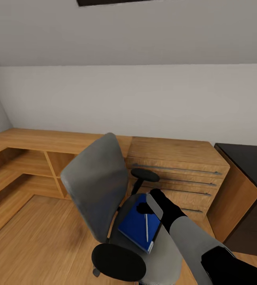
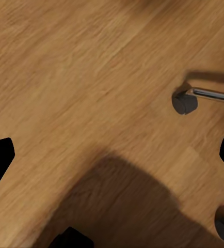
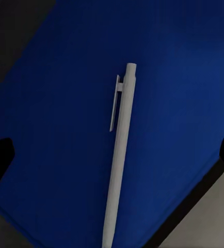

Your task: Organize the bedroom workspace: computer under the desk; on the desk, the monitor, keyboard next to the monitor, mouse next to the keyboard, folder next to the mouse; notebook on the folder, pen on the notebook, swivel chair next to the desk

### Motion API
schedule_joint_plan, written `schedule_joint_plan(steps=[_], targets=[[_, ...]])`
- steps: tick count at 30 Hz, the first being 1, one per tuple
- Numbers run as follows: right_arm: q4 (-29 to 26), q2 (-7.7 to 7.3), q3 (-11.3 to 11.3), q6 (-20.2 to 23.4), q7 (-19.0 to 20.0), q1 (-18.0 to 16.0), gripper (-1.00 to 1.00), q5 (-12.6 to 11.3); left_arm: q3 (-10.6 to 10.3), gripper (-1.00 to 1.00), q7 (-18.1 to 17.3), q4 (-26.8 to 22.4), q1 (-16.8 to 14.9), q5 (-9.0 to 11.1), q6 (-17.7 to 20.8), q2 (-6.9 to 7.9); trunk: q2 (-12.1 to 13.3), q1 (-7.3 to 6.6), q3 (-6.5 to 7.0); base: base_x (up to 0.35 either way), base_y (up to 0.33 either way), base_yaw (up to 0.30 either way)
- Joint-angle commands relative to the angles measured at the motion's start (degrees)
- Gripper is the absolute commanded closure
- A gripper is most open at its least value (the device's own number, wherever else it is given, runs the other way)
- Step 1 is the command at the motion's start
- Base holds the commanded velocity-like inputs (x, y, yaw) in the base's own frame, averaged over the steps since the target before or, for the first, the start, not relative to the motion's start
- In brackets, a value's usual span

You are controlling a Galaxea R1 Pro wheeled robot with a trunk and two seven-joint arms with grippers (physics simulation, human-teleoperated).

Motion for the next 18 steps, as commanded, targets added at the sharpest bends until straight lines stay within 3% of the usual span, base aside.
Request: schedule_joint_plan(steps=[1,12,18], targets=[[-0.04,0.0,0.16,0.1,-0.53,-0.06,-1.0,-0.54,-0.16,-1.0,0.21,-0.04,-0.01,0.47,-0.15,0.03,-0.44,0.22,-0.24,0.0,0.0,0.0],[-0.04,0.0,0.27,0.08,-0.62,-0.08,-1.0,-0.55,-0.14,-1.0,0.21,-0.04,-0.01,0.47,-0.15,0.07,-0.84,0.44,-0.42,0.0,0.0,0.0],[-0.04,0.0,0.25,0.08,-0.64,-0.05,-1.0,-0.49,-0.14,-1.0,0.21,-0.04,-0.01,0.47,-0.17,0.11,-3.25,1.76,-1.5,0.0,0.0,0.0]])
